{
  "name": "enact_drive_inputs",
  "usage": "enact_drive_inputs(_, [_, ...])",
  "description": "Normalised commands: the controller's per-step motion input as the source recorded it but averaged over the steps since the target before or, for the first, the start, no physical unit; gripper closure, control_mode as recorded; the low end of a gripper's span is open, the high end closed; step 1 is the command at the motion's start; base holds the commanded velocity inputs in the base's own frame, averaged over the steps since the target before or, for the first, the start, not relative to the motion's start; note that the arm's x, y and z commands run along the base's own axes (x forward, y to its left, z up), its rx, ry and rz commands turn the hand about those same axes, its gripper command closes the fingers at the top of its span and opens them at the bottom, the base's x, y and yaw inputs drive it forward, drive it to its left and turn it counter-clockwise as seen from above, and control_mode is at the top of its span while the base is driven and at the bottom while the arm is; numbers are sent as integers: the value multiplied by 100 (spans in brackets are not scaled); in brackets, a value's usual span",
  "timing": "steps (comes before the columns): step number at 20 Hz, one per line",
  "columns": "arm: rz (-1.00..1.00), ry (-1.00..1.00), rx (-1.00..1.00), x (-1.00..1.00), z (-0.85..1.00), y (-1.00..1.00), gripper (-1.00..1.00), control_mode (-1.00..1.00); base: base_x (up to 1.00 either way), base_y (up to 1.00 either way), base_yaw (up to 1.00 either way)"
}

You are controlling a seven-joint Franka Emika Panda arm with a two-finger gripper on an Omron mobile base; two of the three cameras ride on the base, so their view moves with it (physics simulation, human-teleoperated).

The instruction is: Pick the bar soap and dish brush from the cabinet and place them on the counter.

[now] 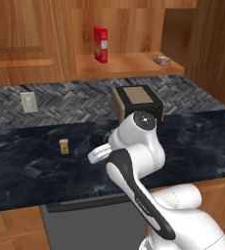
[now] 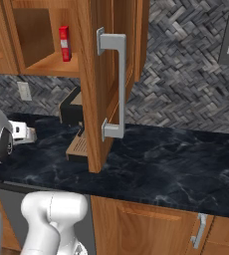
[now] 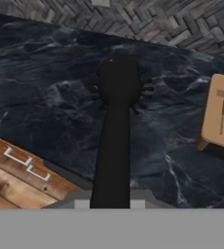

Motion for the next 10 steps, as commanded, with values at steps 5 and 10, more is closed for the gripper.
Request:
enact_drive_inputs(5, [0, 0, 0, 33, -42, 9, 100, -100, 0, 0, 0])
enact_drive_inputs(10, [0, 1, 0, 25, -30, 11, 100, -100, 0, 0, 0])
